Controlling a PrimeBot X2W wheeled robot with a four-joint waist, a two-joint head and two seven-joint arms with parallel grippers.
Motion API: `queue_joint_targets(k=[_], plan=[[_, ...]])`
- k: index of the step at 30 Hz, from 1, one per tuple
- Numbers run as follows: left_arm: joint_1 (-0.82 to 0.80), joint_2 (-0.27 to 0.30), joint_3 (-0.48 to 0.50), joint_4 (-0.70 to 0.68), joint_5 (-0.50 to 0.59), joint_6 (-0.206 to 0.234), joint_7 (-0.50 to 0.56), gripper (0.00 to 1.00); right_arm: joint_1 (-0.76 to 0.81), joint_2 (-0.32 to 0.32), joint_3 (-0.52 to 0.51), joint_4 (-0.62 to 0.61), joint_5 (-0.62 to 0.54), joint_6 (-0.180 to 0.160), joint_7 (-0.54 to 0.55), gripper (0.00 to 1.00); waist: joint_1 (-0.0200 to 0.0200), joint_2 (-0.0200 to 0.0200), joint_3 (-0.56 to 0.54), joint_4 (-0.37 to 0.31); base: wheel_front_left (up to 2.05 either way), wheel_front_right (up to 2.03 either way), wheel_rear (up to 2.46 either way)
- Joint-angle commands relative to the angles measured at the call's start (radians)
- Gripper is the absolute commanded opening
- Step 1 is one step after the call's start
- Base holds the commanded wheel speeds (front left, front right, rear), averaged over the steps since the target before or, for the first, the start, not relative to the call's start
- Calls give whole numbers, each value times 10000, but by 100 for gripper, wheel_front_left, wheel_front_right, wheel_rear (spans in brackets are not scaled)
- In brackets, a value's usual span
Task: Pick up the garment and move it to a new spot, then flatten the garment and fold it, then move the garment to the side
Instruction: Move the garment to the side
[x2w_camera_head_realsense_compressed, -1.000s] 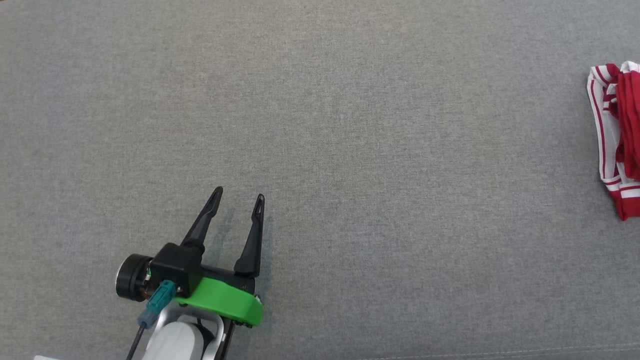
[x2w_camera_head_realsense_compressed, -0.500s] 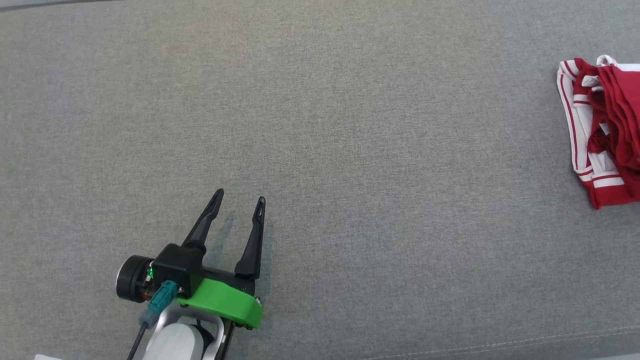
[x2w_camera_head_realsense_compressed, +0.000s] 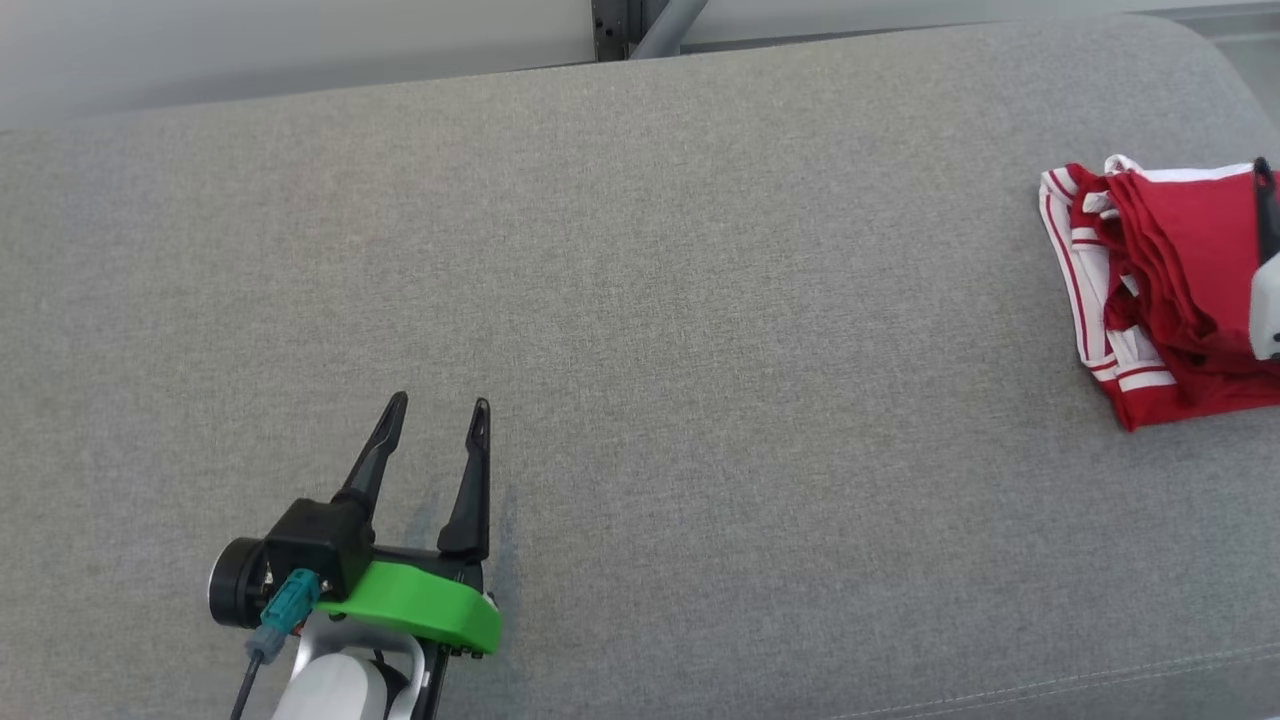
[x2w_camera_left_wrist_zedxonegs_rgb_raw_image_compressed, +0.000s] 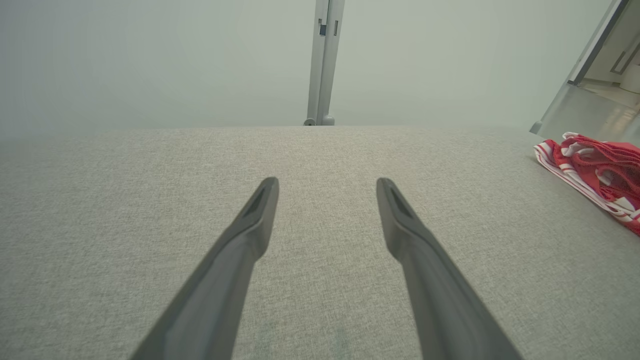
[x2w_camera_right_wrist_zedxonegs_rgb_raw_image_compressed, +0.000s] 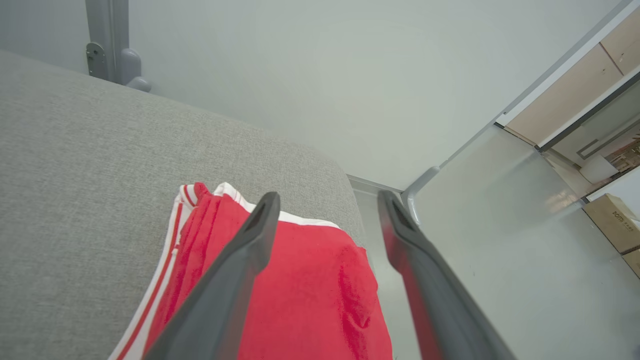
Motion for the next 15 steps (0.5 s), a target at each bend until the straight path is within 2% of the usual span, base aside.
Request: queue_joint_targets(k=[1, 8, 15], plan=[[145, -2, 66, 47, -104, 55, -57, 100, 24, 39, 26, -79, 65, -18, -95, 100, 0, -1, -486, -115, 0, 0, 0], [457, -124, 566, 652, -545, 340, -295, 100, 1160, 1150, 51, -1461, 849, -18, -505, 100, 0, -1, -1417, -93, 0, 0, 0], [901, -245, 953, 1004, -844, 488, -488, 100, 3152, 2413, -864, -3420, 972, -17, -452, 100, 0, -1, -2086, 107, 0, 0, 0]])
